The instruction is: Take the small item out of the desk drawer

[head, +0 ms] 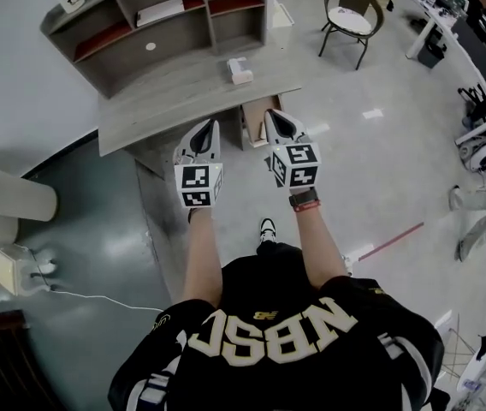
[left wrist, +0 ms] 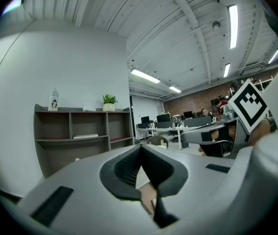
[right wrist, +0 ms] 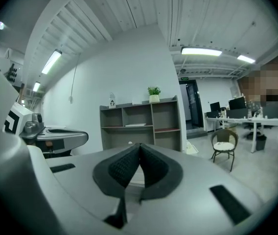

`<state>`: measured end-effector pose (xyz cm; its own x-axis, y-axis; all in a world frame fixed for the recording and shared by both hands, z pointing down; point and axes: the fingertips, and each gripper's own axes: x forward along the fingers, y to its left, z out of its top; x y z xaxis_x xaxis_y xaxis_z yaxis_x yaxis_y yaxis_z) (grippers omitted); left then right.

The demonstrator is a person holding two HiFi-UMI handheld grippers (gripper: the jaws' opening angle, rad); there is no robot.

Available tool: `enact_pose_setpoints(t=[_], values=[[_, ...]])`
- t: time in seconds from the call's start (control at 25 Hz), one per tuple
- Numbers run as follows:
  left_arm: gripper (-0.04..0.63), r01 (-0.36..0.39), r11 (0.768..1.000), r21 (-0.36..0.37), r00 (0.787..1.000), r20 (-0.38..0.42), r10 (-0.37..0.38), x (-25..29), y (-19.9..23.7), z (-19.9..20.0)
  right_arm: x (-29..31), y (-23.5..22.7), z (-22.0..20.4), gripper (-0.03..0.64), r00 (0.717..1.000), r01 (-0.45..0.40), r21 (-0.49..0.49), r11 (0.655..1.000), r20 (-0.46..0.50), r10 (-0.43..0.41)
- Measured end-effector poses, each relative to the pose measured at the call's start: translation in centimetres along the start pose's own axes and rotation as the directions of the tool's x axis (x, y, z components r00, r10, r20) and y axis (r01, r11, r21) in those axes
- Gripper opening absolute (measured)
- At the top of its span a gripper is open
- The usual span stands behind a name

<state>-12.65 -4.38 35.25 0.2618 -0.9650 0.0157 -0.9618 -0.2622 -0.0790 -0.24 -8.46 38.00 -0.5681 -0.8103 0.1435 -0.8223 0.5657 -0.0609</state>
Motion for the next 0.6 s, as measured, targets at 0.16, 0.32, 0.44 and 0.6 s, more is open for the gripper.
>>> enact_pose_setpoints(t=[0.16, 0.32, 0.44, 0.6], values=[[0.012, -0.027, 0.994, -0.108, 1.000, 0.006, 0.027, 3.1, 1.1, -0.7, 2.4, -2.7, -0.4, 0.008, 1.000, -0.023, 0.012, 1.000, -0.014, 0.023], [0.012, -0.089, 0.981, -0.170, 0.995, 0.018, 0.094, 5.3, 1.7, -1.5, 3.9, -5.2, -1.3, 0.008, 0.999, -0.030, 0.032, 0.999, -0.027, 0.031], [0.012, -0.126, 0.977, -0.171, 0.992, -0.005, 0.127, 6.3, 1.8, -2.7, 4.7, -6.4, -2.9, 0.008, 0.998, -0.033, 0.050, 0.998, -0.057, 0.036], [0.012, -0.148, 0.973, -0.179, 0.989, -0.058, 0.140, 7.8, 2.1, -5.1, 5.9, -7.4, -5.3, 0.008, 0.994, -0.027, 0.085, 0.996, -0.099, 0.035]])
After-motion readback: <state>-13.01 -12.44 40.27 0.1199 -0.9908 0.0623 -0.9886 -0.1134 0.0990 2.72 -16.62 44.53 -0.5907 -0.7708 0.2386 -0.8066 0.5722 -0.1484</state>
